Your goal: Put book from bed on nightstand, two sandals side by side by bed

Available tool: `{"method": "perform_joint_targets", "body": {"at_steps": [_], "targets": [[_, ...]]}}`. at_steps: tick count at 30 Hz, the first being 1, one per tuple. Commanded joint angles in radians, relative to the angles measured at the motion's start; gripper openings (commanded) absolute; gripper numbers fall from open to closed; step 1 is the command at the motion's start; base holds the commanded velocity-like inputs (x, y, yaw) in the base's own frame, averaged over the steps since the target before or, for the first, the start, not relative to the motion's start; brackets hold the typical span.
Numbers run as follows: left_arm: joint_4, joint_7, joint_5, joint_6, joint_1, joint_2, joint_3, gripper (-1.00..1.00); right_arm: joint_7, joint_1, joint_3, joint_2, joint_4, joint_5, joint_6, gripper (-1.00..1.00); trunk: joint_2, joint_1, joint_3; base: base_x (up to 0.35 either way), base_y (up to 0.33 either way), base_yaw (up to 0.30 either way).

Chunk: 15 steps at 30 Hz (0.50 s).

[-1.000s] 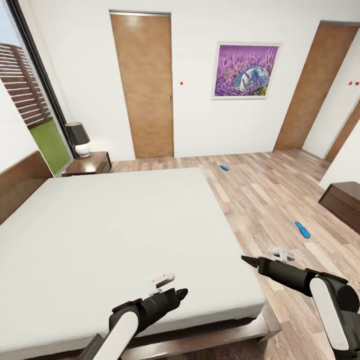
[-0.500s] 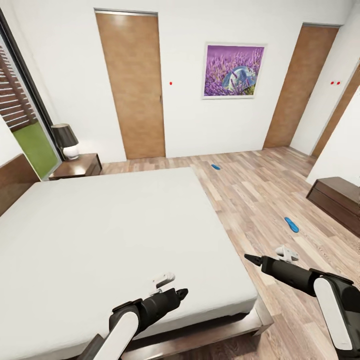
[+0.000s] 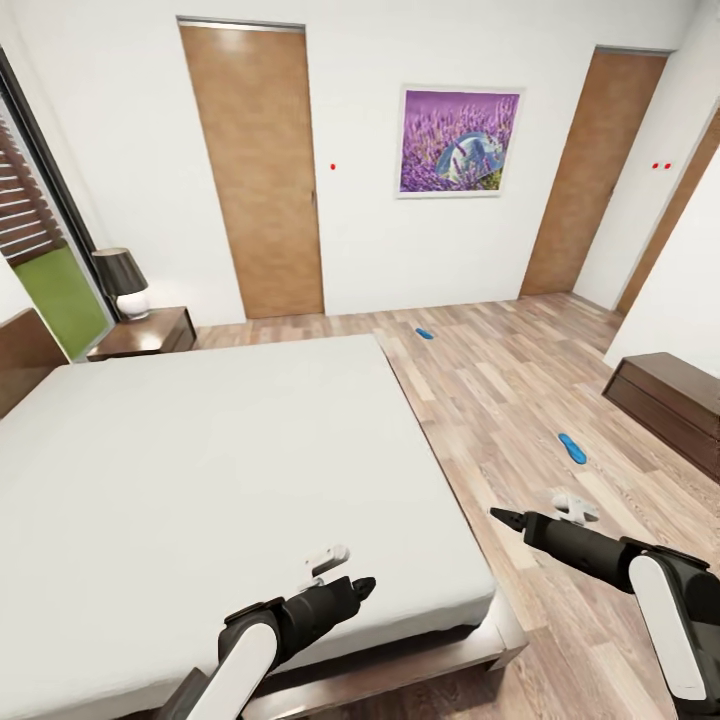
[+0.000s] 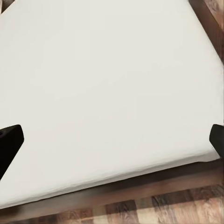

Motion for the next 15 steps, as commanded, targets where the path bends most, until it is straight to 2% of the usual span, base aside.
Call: {"method": "perform_joint_targets", "body": {"at_steps": [1,15], "targets": [[-0.002,0.011,0.010,-0.001,-0.001,0.001,-0.001,1.00,0.010,-0.001,-0.001,0.000,0.000,0.009,0.004,1.00,-0.002,0.001,-0.002,0.000,-0.257,-0.003],[-0.001,0.012,0.010,-0.001,-0.001,0.001,0.001,1.00,0.010,-0.001,-0.002,-0.001,0.000,0.009,0.004,1.00,-0.002,0.001,-0.002,0.000,-0.269,-0.001]]}}
